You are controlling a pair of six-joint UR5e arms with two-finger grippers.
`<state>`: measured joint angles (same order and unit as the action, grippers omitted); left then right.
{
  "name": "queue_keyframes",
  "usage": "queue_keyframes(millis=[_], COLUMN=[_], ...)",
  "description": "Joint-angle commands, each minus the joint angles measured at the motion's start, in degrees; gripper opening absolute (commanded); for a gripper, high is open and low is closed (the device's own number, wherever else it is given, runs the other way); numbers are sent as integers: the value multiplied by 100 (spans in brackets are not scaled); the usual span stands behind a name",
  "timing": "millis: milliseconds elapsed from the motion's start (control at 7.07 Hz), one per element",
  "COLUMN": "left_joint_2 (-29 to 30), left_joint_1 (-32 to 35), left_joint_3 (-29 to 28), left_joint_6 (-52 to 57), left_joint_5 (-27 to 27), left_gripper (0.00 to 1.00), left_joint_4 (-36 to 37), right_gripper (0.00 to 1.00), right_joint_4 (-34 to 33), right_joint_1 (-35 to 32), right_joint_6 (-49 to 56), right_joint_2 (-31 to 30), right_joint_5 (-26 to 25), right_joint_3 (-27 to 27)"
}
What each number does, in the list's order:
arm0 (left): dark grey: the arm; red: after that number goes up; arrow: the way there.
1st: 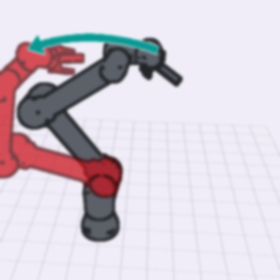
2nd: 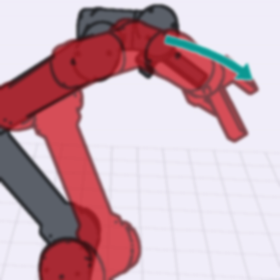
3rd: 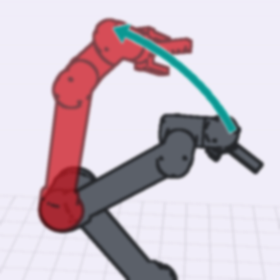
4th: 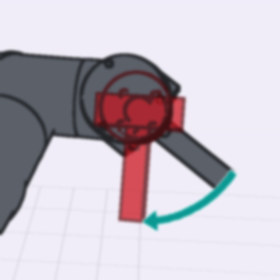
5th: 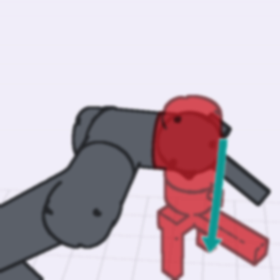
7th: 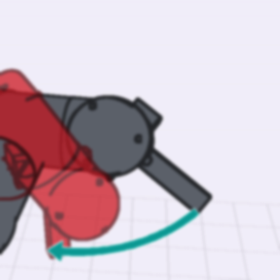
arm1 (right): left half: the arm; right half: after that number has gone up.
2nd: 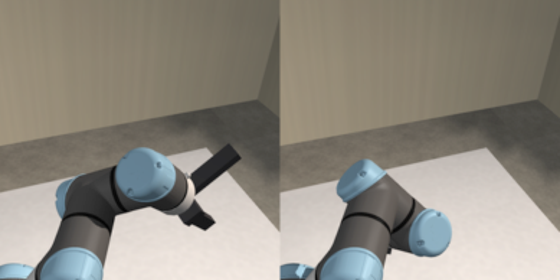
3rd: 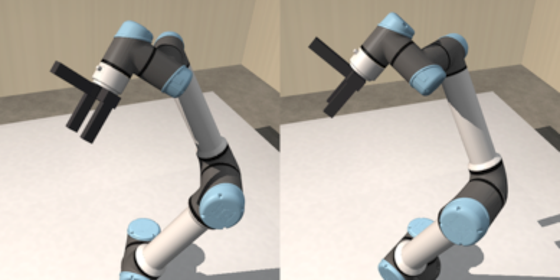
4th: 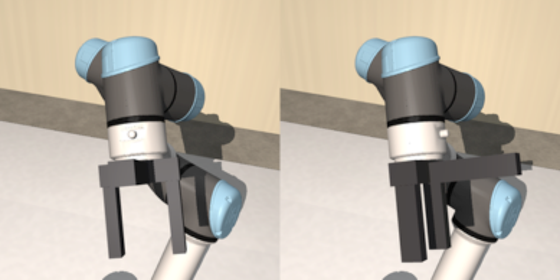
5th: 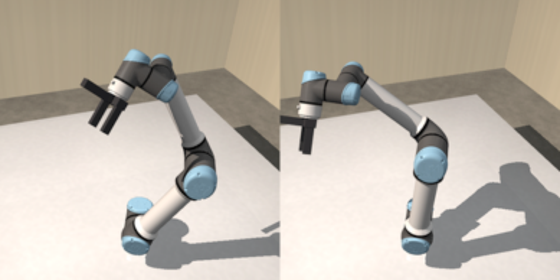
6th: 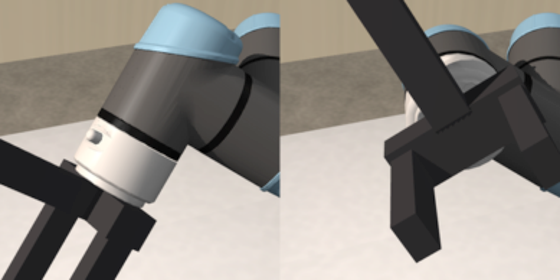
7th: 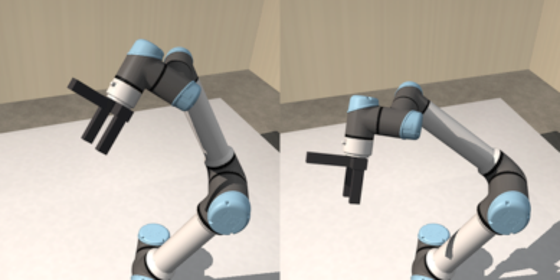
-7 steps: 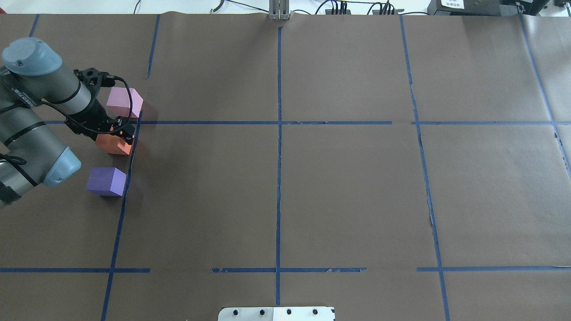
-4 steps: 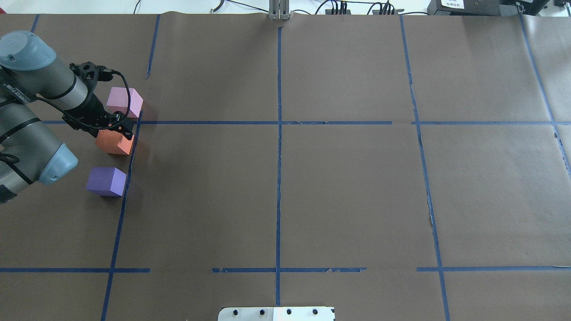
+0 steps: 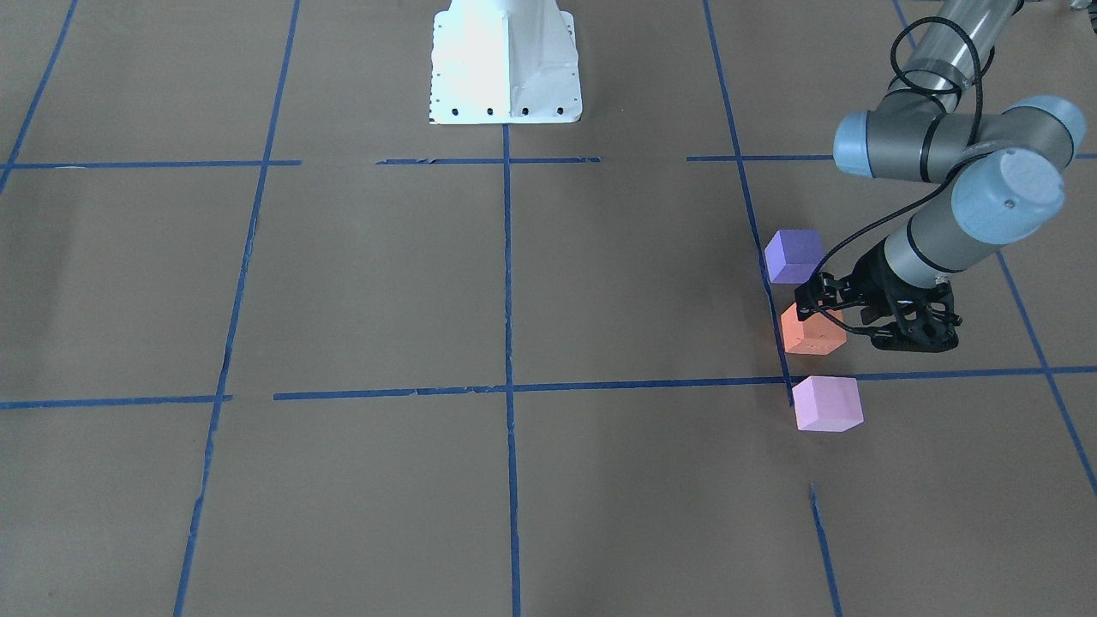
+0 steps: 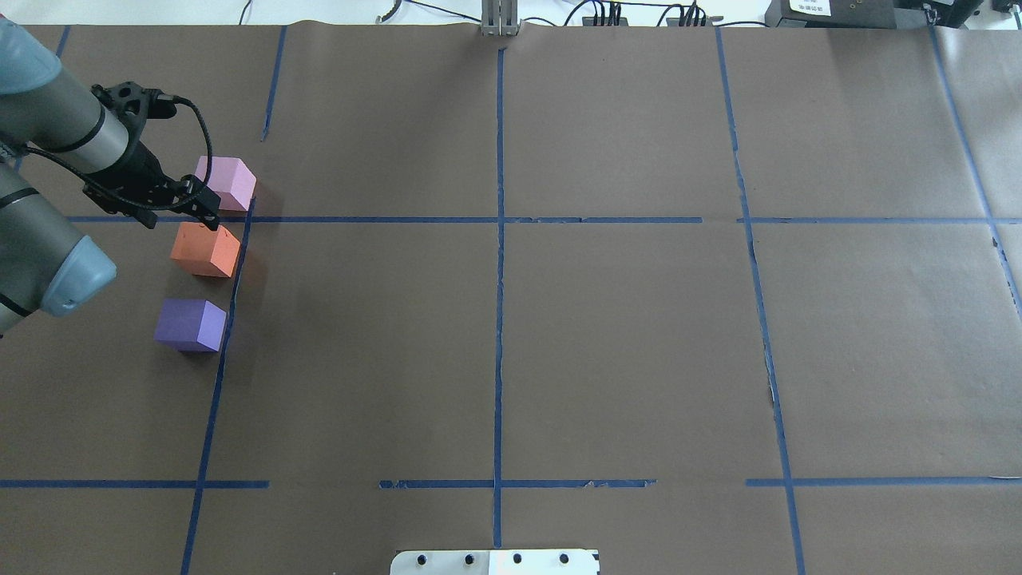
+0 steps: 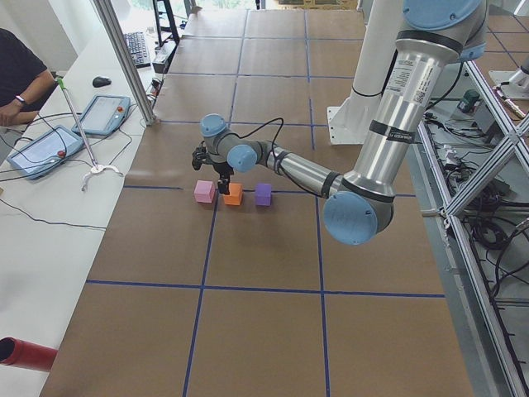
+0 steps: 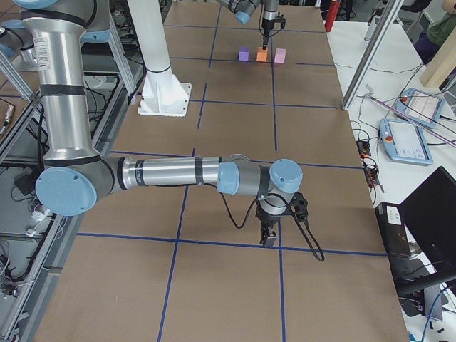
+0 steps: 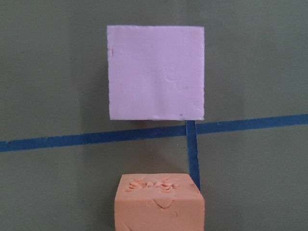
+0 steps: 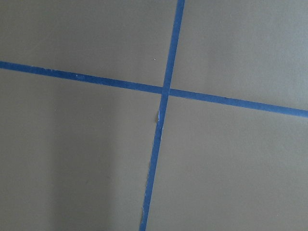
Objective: Arrange blocks in a line
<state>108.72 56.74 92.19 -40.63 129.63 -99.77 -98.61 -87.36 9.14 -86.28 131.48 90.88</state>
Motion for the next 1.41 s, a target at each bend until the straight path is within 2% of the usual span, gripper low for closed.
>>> queue_keyframes(millis=[0, 424, 707, 848, 990, 1273], left_joint_2=[-35, -858, -1675, -2018, -2361, -2417], left_joint_1=[527, 1599, 2346, 2716, 2815, 2921], left_joint_3=[316, 396, 379, 292, 239, 133], left_joint_6=[369, 1932, 2926, 2947, 2895, 2886], left_joint_5=[-34, 18, 53, 202, 499, 529], left_gripper=[100, 100, 100, 100, 100, 100], left_joint_4=[309, 301, -14, -268, -558, -526], right_gripper=[100, 100, 100, 100, 100, 100], right_joint_4=[0, 0, 0, 0, 0, 0], right_joint_1=[0, 0, 0, 0, 0, 0], right_joint_6=[0, 0, 0, 0, 0, 0], right_joint_2=[-3, -3, -3, -3, -3, -3], right_joint_5=[0, 0, 0, 0, 0, 0], right_joint_3=[0, 0, 0, 0, 0, 0])
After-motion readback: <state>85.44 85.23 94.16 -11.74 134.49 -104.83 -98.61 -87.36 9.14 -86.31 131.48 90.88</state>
